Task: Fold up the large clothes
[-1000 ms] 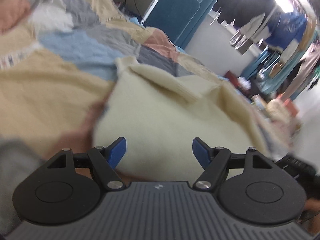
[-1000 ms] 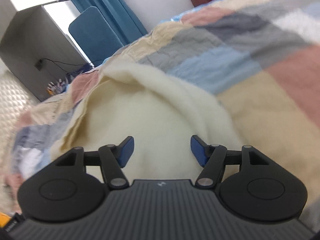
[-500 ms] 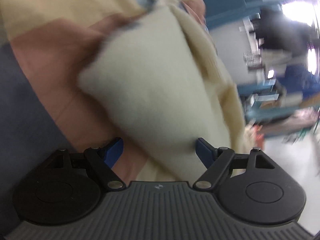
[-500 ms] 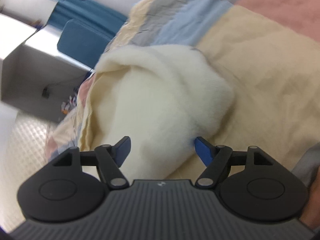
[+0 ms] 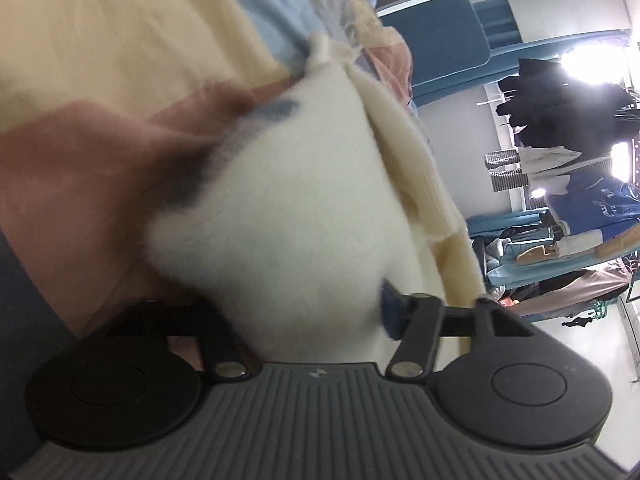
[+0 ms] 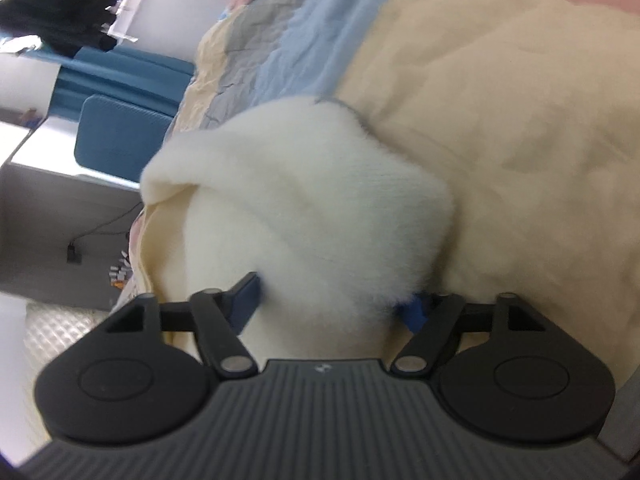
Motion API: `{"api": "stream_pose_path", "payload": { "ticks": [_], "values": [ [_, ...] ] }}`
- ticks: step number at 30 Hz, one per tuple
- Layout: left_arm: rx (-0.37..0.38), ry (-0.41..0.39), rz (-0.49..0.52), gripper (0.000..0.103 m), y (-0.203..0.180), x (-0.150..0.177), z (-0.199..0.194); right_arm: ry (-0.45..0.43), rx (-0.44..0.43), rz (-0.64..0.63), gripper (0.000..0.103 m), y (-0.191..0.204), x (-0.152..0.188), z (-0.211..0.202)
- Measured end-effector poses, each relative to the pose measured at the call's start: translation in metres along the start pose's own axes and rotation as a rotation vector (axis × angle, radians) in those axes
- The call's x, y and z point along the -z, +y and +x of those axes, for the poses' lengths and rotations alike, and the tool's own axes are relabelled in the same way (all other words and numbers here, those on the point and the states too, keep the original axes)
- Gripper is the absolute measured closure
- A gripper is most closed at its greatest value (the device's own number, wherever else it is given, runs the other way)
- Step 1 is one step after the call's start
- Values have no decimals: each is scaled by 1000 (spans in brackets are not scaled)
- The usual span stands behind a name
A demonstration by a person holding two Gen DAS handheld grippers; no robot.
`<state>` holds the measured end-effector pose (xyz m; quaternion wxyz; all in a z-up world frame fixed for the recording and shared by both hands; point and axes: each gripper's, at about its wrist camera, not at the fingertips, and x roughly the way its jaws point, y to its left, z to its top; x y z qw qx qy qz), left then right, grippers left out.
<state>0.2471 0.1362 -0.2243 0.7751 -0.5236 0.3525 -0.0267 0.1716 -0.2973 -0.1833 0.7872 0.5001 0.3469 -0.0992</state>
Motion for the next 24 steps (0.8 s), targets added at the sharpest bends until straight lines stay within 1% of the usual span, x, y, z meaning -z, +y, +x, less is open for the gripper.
{"api": "stream_pose_path", "payload": {
  "ticks": [2,3,4,5,8,11,13,16,18,20,24],
  "values": [
    [3,-20,35,60,-6,-1,-6,-32,-16,-84,59,9,3,-9],
    [-1,-37,67,64,-12,-1,-9,-45,-30,-113,62,13,4,-14],
    [-8,-52,115,66,-21,0,-14,-59,-49,-136,67,16,5,-19],
    [-6,-65,139,68,-24,3,-20,-75,-73,-155,70,19,5,-26],
    [55,-79,118,71,-29,2,-38,-132,-163,-203,77,26,7,-48],
    [105,-96,89,71,-37,0,-59,-192,-266,-251,77,36,10,-72],
    [130,-89,60,71,-40,0,-81,-218,-297,-300,78,46,13,-86],
    [156,-95,68,71,-52,6,-116,-204,-340,-295,78,51,13,-116],
    [168,-86,60,71,-56,12,-137,-196,-343,-292,78,53,15,-133],
    [171,-85,74,71,-59,21,-156,-172,-340,-270,77,48,16,-146],
    [152,-54,62,70,-48,44,-184,-120,-306,-237,77,40,21,-162]
  ]
}}
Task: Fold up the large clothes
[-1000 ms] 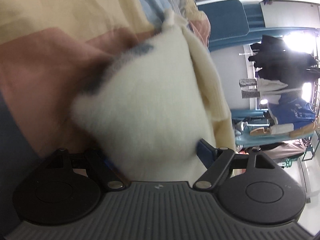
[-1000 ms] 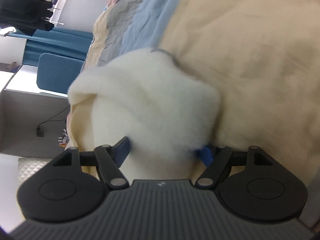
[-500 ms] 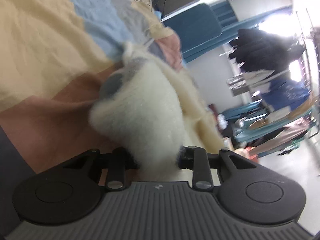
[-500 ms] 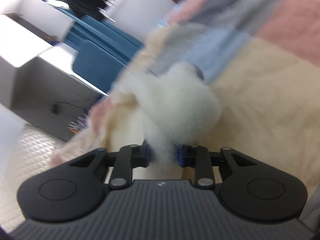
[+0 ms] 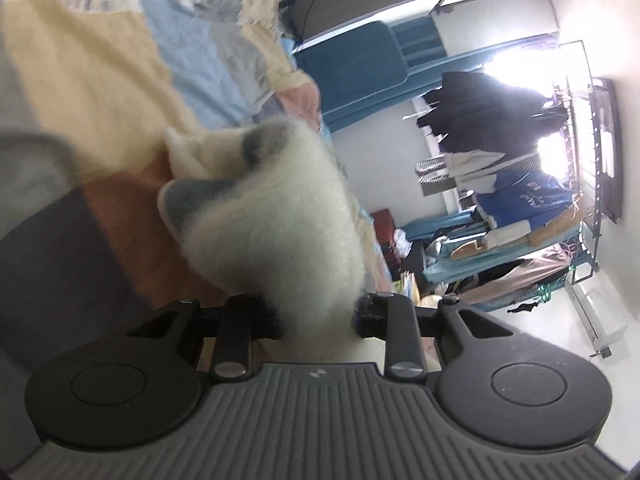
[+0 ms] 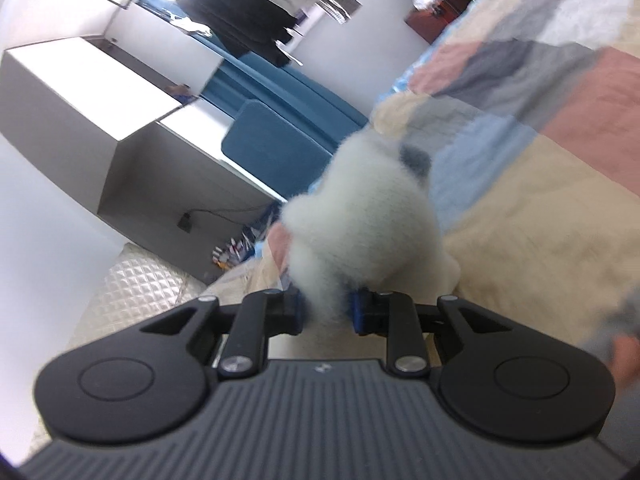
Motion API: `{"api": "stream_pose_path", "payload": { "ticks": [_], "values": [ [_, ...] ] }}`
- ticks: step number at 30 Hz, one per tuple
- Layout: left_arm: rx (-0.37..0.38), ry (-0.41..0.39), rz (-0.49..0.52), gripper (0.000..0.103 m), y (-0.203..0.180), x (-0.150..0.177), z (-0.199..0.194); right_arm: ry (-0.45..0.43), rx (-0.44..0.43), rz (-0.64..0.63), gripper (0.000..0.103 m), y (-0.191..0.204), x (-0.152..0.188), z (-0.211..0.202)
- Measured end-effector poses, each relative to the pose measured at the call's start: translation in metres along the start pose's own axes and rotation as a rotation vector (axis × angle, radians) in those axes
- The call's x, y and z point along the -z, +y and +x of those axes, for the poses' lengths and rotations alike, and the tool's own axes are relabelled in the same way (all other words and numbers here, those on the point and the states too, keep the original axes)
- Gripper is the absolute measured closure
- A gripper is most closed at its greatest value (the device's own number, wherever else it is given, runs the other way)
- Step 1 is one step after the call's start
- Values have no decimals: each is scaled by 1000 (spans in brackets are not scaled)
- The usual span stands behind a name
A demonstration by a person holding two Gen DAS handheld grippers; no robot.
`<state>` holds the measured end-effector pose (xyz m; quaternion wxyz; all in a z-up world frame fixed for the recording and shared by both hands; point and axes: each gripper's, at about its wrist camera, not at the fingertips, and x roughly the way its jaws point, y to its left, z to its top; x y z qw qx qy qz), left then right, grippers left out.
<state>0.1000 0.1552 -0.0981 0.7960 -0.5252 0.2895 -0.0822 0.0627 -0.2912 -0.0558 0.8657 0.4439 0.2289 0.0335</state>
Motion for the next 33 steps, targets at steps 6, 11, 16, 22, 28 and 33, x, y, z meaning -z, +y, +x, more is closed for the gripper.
{"api": "stream_pose_path", "payload": {
  "ticks": [6,11,16,22,28,33],
  "values": [
    [-27,40,-5,68,11,16,-17,48,27,39,77,-17,14,-25],
    [7,26,25,62,-3,-6,1,51,7,28,75,-9,2,-9],
    [-30,22,82,61,-30,-41,45,47,13,89,67,3,-27,29],
    [-38,18,80,59,-20,-80,112,85,27,116,63,12,-56,91],
    [-84,47,116,58,3,-104,173,129,74,98,63,2,-66,158],
    [-92,71,115,58,25,-117,211,139,75,104,64,-15,-68,205]
  ]
}}
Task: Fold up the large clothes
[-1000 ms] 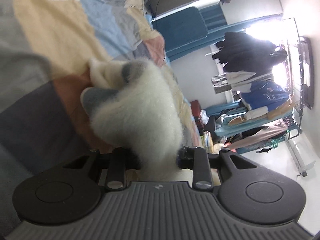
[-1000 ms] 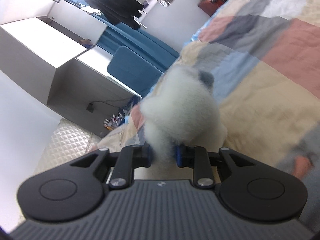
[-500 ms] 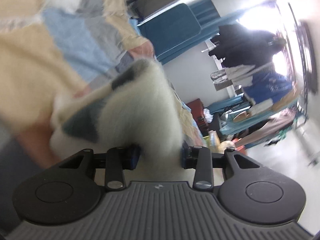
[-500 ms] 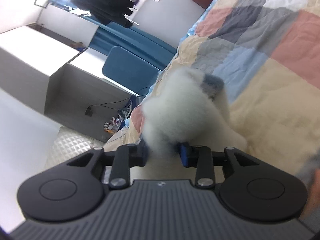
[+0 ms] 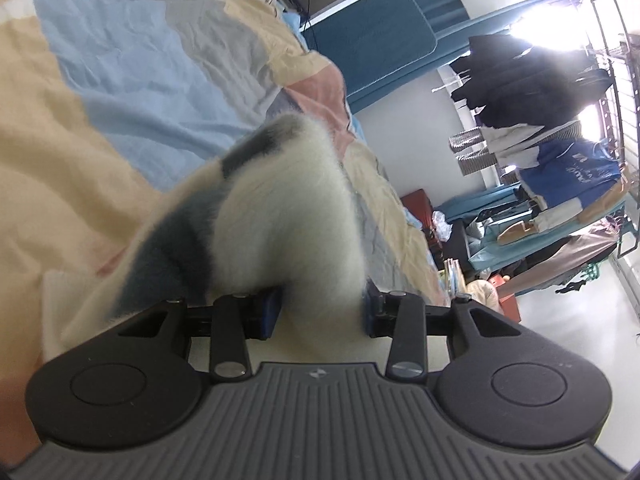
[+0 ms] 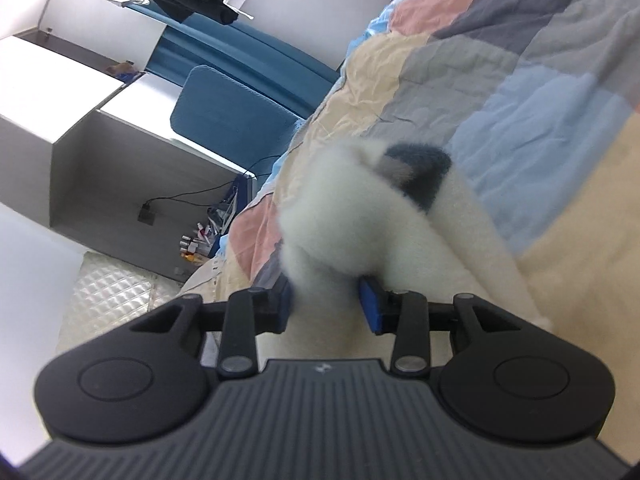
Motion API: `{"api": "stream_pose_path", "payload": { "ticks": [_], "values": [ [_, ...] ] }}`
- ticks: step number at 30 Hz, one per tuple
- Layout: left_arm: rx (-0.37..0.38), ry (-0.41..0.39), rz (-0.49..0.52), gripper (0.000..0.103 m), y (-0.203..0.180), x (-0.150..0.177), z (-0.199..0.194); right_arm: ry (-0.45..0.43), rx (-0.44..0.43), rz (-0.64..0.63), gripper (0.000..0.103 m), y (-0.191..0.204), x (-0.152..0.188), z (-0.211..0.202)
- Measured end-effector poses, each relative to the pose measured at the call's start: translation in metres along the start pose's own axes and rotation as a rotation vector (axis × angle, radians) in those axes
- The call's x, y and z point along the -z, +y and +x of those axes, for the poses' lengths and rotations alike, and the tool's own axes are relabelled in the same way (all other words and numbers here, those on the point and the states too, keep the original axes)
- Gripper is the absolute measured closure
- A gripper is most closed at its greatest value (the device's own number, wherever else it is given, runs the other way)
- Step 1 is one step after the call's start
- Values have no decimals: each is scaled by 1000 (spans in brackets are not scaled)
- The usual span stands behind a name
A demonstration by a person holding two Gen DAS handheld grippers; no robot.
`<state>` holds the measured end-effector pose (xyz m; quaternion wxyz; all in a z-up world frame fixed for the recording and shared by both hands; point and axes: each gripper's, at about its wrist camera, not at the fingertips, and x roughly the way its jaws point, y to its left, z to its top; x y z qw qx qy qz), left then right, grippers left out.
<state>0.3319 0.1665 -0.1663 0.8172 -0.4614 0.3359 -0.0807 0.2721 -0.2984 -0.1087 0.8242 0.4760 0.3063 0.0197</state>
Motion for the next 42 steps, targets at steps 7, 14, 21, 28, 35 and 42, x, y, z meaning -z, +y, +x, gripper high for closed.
{"api": "stream_pose_path", "payload": {
  "ticks": [7,14,21,28,35,42],
  "values": [
    [-29,10,60,58,11,-10,38,47,50,5,65,-23,-6,57],
    [-45,9,84,58,13,-13,52,55,63,-11,67,-28,-8,75],
    [-40,-9,152,58,5,-2,38,72,29,42,67,-33,-11,67],
    [-77,-28,224,56,-12,12,16,45,41,-122,63,-6,-4,32],
    [-107,-81,265,38,-20,25,-16,50,51,-359,49,20,25,-6],
    [-181,-120,414,23,-31,37,-28,62,106,-550,49,38,44,-1]
  ]
}}
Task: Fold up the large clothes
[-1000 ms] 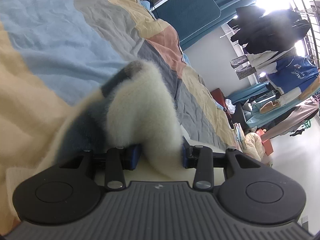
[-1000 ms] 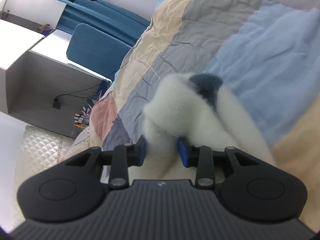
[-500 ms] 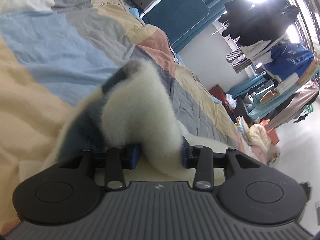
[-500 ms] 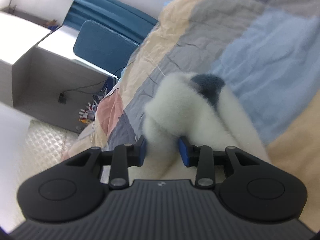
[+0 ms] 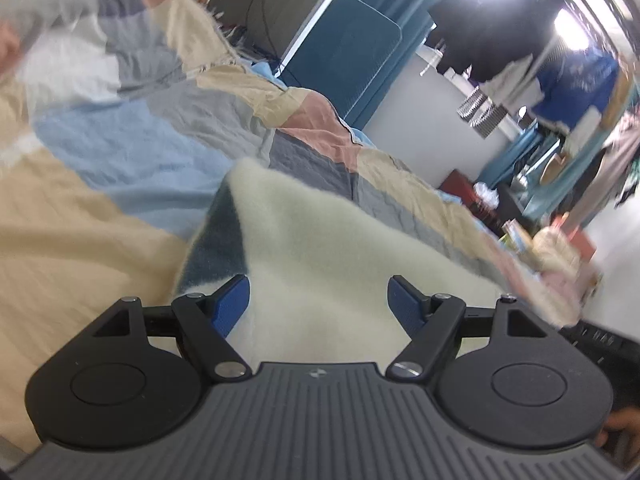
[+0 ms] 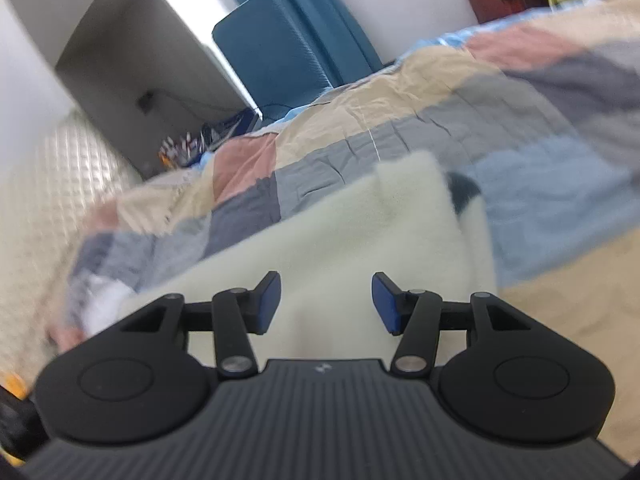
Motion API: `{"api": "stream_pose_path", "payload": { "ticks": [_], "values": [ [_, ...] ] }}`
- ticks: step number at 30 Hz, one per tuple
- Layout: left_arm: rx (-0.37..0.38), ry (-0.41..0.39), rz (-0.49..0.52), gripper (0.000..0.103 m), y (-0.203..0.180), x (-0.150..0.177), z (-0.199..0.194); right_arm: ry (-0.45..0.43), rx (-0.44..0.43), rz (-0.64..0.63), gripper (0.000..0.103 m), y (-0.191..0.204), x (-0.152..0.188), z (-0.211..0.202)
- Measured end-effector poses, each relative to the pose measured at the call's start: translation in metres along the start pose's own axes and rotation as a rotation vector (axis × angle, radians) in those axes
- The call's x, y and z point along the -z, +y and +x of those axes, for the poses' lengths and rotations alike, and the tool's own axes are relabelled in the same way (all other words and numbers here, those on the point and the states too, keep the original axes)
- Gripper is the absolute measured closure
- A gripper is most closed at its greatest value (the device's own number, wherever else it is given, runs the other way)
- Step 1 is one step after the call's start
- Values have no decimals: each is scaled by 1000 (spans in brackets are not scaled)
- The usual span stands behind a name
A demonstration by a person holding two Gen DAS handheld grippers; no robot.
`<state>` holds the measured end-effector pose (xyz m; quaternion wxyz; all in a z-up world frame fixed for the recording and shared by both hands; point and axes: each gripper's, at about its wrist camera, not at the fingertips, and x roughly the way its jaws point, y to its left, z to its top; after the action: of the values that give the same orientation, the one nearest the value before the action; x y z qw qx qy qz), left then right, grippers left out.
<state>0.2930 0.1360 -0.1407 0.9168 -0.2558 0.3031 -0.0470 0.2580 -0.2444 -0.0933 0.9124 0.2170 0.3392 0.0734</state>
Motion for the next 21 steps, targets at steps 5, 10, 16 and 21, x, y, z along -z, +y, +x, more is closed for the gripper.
{"api": "stream_pose_path", "payload": {
  "ticks": [5,10,16,21],
  "values": [
    [-44,5,85,24,-7,0,16,-19,49,-175,49,22,7,8],
    [-90,5,149,24,-11,-4,38,-60,77,-279,49,31,7,22],
    [-130,45,198,24,-9,-5,66,-87,102,-325,50,33,5,54],
    [-141,64,226,24,-5,-1,80,-31,122,-332,49,24,14,92]
  ]
}}
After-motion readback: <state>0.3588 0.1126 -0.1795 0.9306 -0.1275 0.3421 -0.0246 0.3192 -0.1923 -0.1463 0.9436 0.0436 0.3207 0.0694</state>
